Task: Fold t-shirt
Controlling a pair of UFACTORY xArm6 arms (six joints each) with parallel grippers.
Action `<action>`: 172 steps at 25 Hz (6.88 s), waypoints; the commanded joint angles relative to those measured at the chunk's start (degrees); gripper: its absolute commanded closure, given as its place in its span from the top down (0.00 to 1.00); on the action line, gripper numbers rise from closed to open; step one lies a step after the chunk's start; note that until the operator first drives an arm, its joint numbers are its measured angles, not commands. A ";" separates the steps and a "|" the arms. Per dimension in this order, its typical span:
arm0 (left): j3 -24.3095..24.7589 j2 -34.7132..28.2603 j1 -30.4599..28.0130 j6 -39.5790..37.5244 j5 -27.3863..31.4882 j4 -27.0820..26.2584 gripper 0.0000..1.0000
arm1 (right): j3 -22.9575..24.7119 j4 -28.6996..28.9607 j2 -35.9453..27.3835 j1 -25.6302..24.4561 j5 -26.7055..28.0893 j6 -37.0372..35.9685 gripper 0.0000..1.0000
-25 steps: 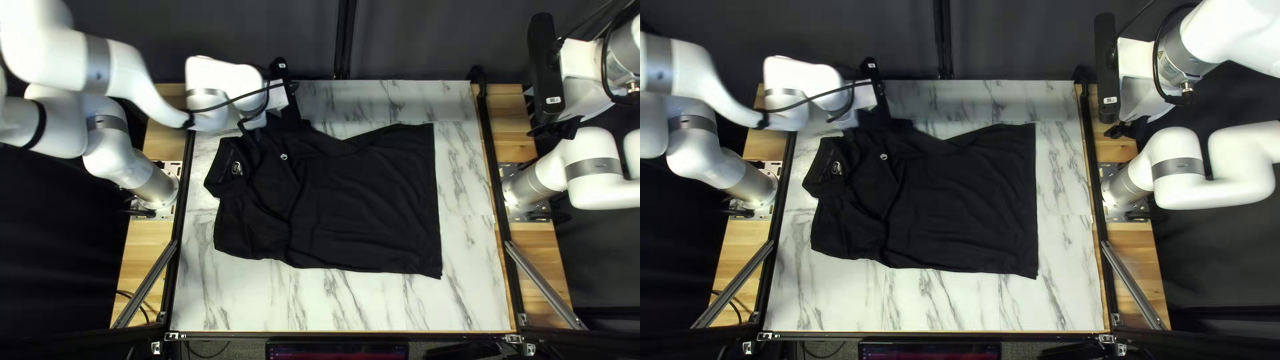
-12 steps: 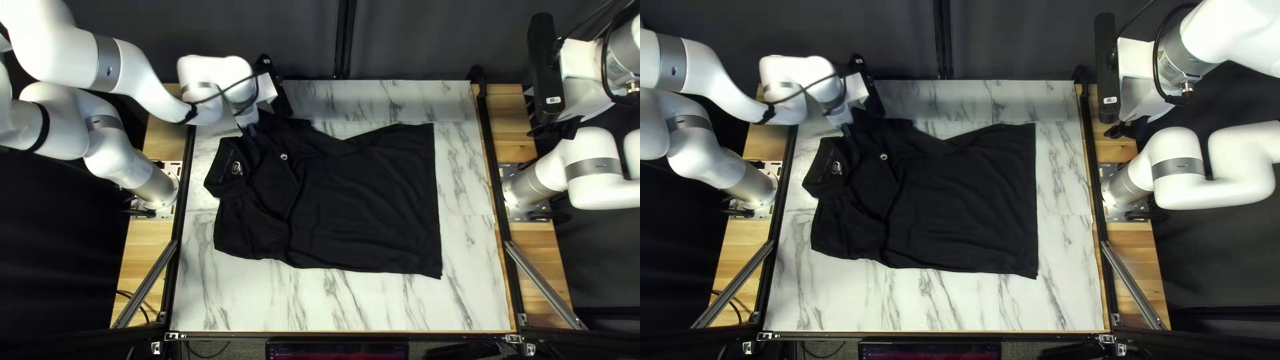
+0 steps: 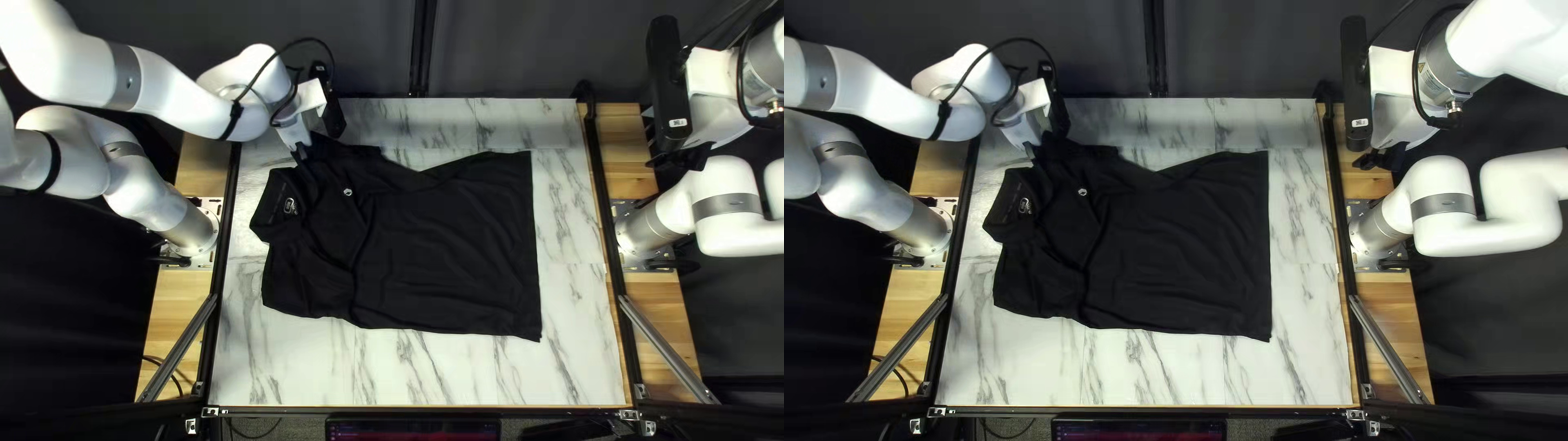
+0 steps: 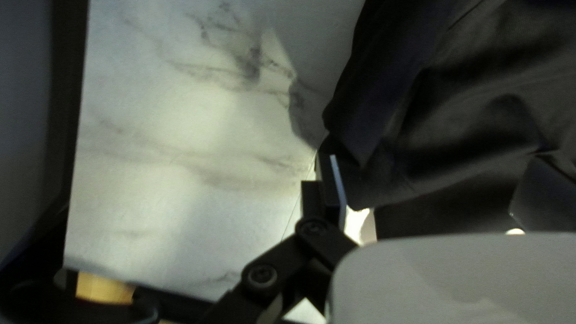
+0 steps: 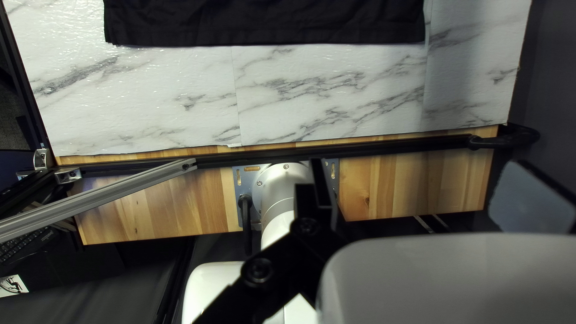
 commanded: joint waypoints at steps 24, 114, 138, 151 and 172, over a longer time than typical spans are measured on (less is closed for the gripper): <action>0.92 2.05 -5.28 -3.24 -2.44 -0.84 1.00 | 0.00 0.00 0.00 0.00 0.00 0.00 1.00; 3.85 -16.35 -10.71 -16.77 -0.03 19.41 0.00 | 0.00 0.00 0.00 0.00 0.00 0.00 1.00; 7.77 2.62 -26.10 -0.59 -8.79 22.94 1.00 | 0.00 0.00 0.00 0.00 0.00 0.00 1.00; 2.01 -17.01 -22.93 -9.86 13.18 26.71 1.00 | 0.00 0.00 0.00 0.00 0.00 0.00 1.00; -8.81 8.21 -14.40 -25.78 11.25 18.54 1.00 | 0.00 0.00 0.00 0.00 0.00 0.00 1.00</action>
